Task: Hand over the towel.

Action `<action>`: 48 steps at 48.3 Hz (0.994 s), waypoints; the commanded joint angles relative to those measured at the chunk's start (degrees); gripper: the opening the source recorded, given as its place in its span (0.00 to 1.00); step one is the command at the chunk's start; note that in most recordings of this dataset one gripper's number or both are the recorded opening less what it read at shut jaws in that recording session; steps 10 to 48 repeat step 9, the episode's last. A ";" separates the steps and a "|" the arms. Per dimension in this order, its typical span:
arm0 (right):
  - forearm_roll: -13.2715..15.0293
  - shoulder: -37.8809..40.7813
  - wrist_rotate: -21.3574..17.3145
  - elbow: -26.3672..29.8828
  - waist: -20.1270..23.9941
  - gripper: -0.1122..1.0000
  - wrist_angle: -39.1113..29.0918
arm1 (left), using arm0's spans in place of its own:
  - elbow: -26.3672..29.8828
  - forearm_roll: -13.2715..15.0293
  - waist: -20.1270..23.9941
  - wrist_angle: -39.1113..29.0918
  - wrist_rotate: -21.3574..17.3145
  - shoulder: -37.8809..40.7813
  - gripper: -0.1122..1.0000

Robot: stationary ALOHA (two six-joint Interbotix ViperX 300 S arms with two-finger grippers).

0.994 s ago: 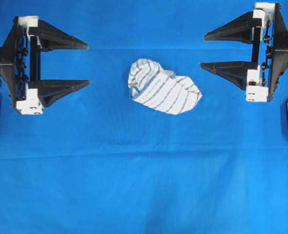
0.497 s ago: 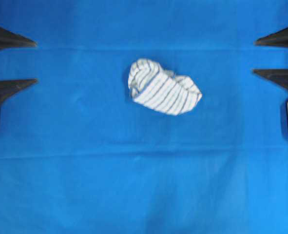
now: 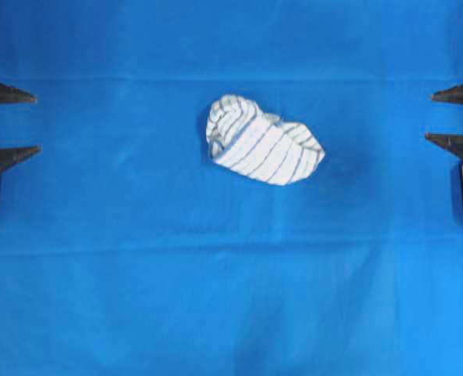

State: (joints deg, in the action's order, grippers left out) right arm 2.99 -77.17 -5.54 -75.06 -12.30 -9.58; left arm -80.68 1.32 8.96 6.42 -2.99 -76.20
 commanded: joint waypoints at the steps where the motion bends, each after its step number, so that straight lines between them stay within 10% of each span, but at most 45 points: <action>1: -0.18 0.35 -0.18 0.79 -0.18 0.73 0.88 | 0.53 0.18 0.26 0.26 -0.09 0.09 0.94; 48: -0.18 0.35 -0.09 0.88 -0.09 0.73 0.88 | 0.53 0.09 0.26 0.26 -0.09 0.00 0.94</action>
